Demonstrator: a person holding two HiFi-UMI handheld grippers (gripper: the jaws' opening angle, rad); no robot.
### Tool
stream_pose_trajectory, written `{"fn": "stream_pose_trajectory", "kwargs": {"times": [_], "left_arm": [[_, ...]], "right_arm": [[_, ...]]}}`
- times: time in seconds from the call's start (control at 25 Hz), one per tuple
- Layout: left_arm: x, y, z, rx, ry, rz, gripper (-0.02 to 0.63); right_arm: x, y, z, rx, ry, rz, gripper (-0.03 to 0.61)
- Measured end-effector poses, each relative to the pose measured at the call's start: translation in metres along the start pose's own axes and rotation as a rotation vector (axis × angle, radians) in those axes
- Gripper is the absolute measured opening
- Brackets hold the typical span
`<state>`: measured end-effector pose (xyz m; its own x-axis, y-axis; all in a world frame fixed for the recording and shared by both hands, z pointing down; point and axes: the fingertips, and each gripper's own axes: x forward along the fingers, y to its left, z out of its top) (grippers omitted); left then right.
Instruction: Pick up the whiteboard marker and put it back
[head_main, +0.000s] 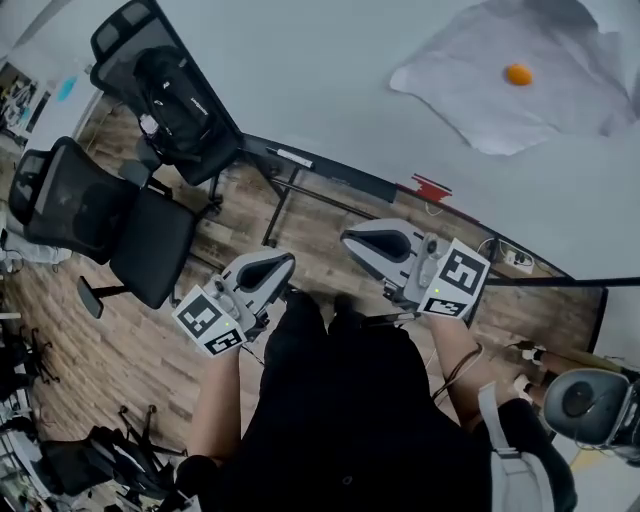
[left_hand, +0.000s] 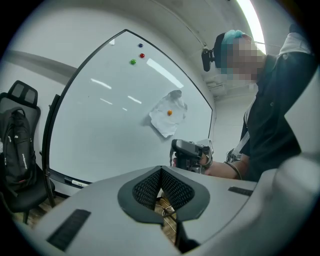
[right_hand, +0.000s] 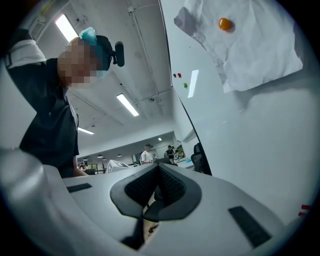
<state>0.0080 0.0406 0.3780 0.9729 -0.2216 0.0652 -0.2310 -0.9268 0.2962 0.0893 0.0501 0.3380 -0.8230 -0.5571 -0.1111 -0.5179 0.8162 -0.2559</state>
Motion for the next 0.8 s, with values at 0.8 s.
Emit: {"fn": "stream_pose_trajectory", "kwargs": {"times": [0.8], "left_arm": [[-0.012, -0.012, 0.0, 0.024, -0.051, 0.083, 0.012]], "right_arm": [[0.023, 0.024, -0.043, -0.036, 0.114, 0.157, 0.018]]}}
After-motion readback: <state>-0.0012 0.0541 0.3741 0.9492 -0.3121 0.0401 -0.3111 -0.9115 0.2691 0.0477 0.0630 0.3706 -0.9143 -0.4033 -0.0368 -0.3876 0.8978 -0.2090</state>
